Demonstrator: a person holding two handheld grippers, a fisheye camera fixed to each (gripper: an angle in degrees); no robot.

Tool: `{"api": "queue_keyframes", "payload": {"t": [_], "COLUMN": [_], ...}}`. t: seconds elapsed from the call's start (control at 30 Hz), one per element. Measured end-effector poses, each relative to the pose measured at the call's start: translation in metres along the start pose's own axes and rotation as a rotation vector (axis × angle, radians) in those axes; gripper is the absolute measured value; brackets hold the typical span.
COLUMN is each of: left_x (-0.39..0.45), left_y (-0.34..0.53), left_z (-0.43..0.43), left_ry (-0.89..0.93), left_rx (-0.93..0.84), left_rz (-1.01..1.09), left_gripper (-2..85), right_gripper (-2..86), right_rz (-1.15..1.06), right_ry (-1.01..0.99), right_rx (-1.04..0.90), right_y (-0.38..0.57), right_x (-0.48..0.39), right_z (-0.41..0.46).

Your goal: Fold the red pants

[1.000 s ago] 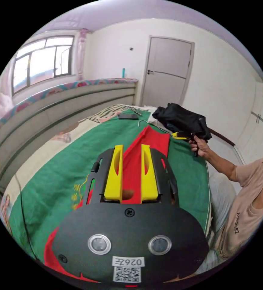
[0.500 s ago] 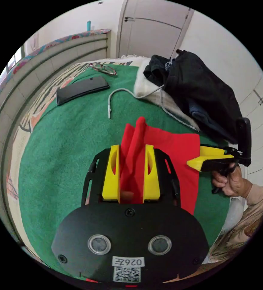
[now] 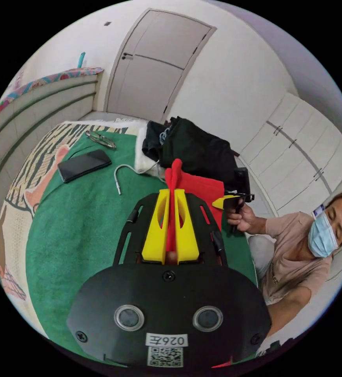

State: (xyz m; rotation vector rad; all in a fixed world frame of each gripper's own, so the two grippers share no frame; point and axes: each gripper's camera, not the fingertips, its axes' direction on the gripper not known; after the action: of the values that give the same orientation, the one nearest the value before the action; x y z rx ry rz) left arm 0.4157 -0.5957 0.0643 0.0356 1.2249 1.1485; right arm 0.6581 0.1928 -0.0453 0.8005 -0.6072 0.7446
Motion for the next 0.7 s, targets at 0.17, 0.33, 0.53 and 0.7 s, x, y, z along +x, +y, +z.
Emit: {"api": "queue_keyframes", "payload": {"t": [0.17,0.33,0.53,0.7], "left_x": [0.038,0.062,0.057,0.034], "left_y": [0.042,0.128,0.279,0.402], "left_z": [-0.078,-0.154,-0.215,-0.240], "left_ry": [0.005,-0.050,-0.095,-0.204], "left_rx": [0.121,0.206,0.269,0.325], "left_rz": [0.128,0.127,-0.089,-0.453], "left_gripper": [0.1,0.2,0.7,2.1], "right_gripper": [-1.1,-1.1,-1.0,0.1], "right_rz": [-0.182,-0.365,-0.468,-0.551], "right_ry": [-0.085,-0.152,-0.140,0.003], "right_rx": [-0.043,-0.232,-0.544,-0.791], "right_y": [0.017,0.050,0.112,0.184], "right_x": [-0.094,-0.198,-0.271,-0.294], "right_z": [0.023,0.097,0.222,0.329]}}
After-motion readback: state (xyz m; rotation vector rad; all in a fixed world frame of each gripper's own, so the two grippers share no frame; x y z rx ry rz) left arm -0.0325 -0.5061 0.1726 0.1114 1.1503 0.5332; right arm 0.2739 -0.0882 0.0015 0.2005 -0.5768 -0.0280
